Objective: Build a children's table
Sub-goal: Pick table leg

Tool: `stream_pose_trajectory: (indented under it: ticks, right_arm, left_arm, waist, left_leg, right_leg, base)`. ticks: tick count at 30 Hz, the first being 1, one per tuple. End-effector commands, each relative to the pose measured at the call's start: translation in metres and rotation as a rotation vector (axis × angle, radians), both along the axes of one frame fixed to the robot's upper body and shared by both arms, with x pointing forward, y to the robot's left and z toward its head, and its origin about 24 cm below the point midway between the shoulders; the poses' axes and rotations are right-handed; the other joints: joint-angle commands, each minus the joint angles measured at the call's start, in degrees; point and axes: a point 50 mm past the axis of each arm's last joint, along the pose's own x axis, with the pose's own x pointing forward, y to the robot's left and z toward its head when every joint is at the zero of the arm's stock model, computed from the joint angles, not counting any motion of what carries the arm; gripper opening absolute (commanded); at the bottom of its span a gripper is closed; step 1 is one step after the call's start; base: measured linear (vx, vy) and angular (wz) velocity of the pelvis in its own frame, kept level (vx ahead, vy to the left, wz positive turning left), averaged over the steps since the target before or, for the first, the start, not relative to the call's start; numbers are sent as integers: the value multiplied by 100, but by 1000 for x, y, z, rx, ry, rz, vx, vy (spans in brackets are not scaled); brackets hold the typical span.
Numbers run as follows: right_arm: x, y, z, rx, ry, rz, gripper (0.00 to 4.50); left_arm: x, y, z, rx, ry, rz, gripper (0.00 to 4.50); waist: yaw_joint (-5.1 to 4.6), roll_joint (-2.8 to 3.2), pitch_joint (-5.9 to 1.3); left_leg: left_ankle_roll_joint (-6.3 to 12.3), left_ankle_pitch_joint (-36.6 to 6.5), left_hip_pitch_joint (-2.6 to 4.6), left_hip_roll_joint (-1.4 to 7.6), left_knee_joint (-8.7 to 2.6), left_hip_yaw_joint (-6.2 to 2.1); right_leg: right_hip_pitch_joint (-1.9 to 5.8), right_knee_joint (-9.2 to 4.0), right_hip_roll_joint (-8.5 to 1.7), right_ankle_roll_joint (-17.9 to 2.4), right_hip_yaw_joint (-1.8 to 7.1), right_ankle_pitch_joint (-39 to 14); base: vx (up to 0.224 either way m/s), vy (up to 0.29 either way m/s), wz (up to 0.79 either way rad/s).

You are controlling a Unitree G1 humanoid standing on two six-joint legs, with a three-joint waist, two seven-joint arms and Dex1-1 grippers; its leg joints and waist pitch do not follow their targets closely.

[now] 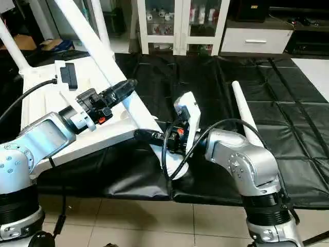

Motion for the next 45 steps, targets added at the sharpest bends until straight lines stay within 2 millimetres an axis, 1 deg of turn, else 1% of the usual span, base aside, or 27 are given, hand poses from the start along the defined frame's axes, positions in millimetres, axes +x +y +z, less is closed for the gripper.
stream_pose_trajectory:
  ticks: [1,3,4,6,7,8,11,12,13,14,15,17,19,20,22,23,24,25,27,28,29,30,32,33,38,44,45]
  right_arm:
    - [-1,0,3,-15,-25,11,179]
    - [-1,0,2,-23,-29,10,179]
    - [-2,0,2,-27,-33,9,179]
    - [-2,-1,3,-27,-35,7,179]
    - [-1,-2,3,-38,-48,-2,179]
    - [-1,-2,4,-39,-49,-4,179]
    - [1,-4,4,-42,-56,-20,179]
    - [2,-4,5,-38,-56,-28,214]
    - [3,-5,6,-35,-57,-32,235]
    - [4,-5,6,-37,-61,-30,249]
    - [4,-5,7,-38,-61,-27,249]
    - [4,-8,8,-50,-65,1,283]
    - [4,-10,9,-58,-65,24,294]
    - [4,-11,9,-59,-65,30,294]
    - [1,-14,13,-53,-47,96,313]
    - [1,-15,14,-53,-45,109,327]
    - [0,-16,15,-60,-39,134,327]
    - [-1,-17,15,-66,-36,147,339]
    - [-1,-20,15,-88,-29,175,345]
    - [0,-22,14,-104,-23,188,357]
    - [0,-24,14,-116,-18,197,369]
    - [2,-26,12,-131,-13,202,384]
    - [2,-27,11,-152,-13,207,393]
    - [3,-28,10,-171,-14,219,395]
    - [6,-26,7,-234,-27,250,396]
    - [10,-25,8,-237,-37,244,396]
    - [11,-24,8,-236,-39,247,396]
  left_arm:
    - [-2,-5,3,11,-20,-40,200]
    - [-1,-5,4,3,-20,-42,197]
    - [0,-5,4,0,-21,-45,190]
    - [0,-5,4,-2,-22,-49,188]
    - [3,-5,5,-6,-27,-49,187]
    - [3,-5,5,-6,-28,-48,185]
    - [5,-4,7,0,-34,-35,183]
    - [6,-4,9,1,-41,-38,182]
    - [6,-4,11,4,-51,-45,182]
    - [6,-4,13,18,-66,-57,182]
    - [6,-4,14,27,-71,-61,182]
    - [6,-5,17,70,-94,-85,178]
    - [6,-5,19,96,-105,-98,174]
    - [7,-5,19,104,-107,-100,174]
    - [8,-5,22,145,-124,-116,174]
    - [9,-5,22,153,-128,-118,174]
    - [9,-5,24,157,-134,-122,174]
    - [10,-6,25,157,-138,-125,174]
    - [11,-6,27,161,-148,-131,174]
    - [11,-8,27,171,-156,-139,174]
    - [11,-9,28,179,-162,-147,174]
    - [11,-10,28,184,-166,-153,174]
    - [11,-12,28,186,-170,-159,174]
    - [11,-13,29,190,-175,-166,174]
    - [9,-16,30,206,-192,-189,174]
    - [7,-15,32,201,-206,-206,174]
    - [7,-14,32,201,-208,-209,174]
  waist:
    - [-19,16,-390]
    - [-20,26,-394]
    - [-33,55,-392]
    - [-34,54,-398]
    - [-39,83,-400]
    - [-46,71,-397]
    - [-53,75,-409]
    - [-56,73,-407]
    - [-60,79,-408]
    - [-63,80,-414]
    - [-65,78,-411]
    - [-70,55,-410]
    - [-72,67,-403]
    - [-71,57,-411]
    - [-69,51,-412]
    - [-66,23,-416]
    - [-70,33,-414]
    - [-70,34,-418]
    - [-71,23,-420]
    - [-77,-12,-418]
    - [-68,6,-419]
    - [-73,2,-416]
    - [-77,-11,-418]
    - [-71,-1,-426]
    - [-69,-36,-425]
    - [-72,-26,-425]
    - [-69,-44,-427]
  left_leg:
    - [-18,-454,77,23,-471,35]
    - [1,-425,74,23,-467,33]
    - [14,-423,76,18,-460,37]
    - [31,-415,69,14,-458,38]
    - [35,-409,71,14,-457,35]
    - [37,-419,71,11,-457,39]
    - [47,-372,73,13,-453,32]
    - [56,-358,69,11,-453,32]
    - [65,-348,69,10,-452,33]
    - [74,-338,68,11,-449,31]
    - [79,-352,73,10,-453,32]
    - [95,-388,78,11,-454,33]
    - [109,-385,71,12,-452,34]
    - [123,-357,72,12,-446,36]
    - [164,-348,71,14,-440,42]
    - [194,-329,65,13,-440,41]
    - [208,-314,71,16,-439,40]
    - [227,-291,73,17,-428,42]
    - [251,-242,66,15,-419,47]
    - [277,-225,60,12,-417,55]
    - [286,-253,62,15,-418,53]
    - [297,-258,58,17,-417,57]
    - [321,-253,51,21,-413,57]
    - [320,-247,57,26,-409,53]
    - [384,-185,55,30,-397,61]
    - [387,-274,59,26,-403,63]
    - [387,-272,54,29,-406,59]
  right_leg:
    - [333,-372,-15,-1292,72,-297]
    - [337,-370,-17,-1293,72,-290]
    - [331,-384,-13,-1281,70,-297]
    - [340,-376,-15,-1283,72,-321]
    - [335,-377,-16,-1276,69,-368]
    - [331,-387,-10,-1262,68,-393]
    - [336,-374,-12,-1278,66,-316]
    - [337,-373,-11,-1285,65,-297]
    - [338,-373,-12,-1296,64,-290]
    - [340,-369,-14,-1308,62,-271]
    - [336,-375,-12,-1310,60,-297]
    - [335,-369,-7,-1313,61,-347]
    - [341,-369,-12,-1323,64,-359]
    - [343,-363,-14,-1332,67,-333]
    - [345,-366,-16,-1362,67,-321]
    - [354,-357,-18,-1378,69,-320]
    - [349,-357,-17,-1389,70,-314]
    - [349,-354,-16,-1417,70,-287]
    - [352,-351,-19,-1450,70,-256]
    - [351,-354,-18,-1465,72,-270]
    - [351,-354,-29,-1480,72,-333]
    - [348,-357,-31,-1488,74,-342]
    - [351,-357,-28,-1503,72,-345]
    - [356,-351,-35,-1509,69,-338]
    - [344,-345,-35,-1555,72,-337]
    - [341,-344,-31,-1595,72,-361]
    - [349,-335,-32,-1592,72,-355]
  base:
    - [0,0,0]
    - [0,0,0]
    - [0,0,0]
    - [0,0,0]
    - [0,0,0]
    - [0,0,0]
    - [0,0,0]
    - [0,0,0]
    - [0,0,0]
    - [0,0,0]
    - [0,0,0]
    - [0,0,0]
    - [0,0,0]
    - [0,0,0]
    - [0,0,0]
    - [0,0,0]
    - [0,0,0]
    - [0,0,0]
    - [0,0,0]
    - [0,0,0]
    - [0,0,0]
    - [0,0,0]
    - [0,0,0]
    - [0,0,0]
    - [0,0,0]
    - [0,0,0]
    - [0,0,0]
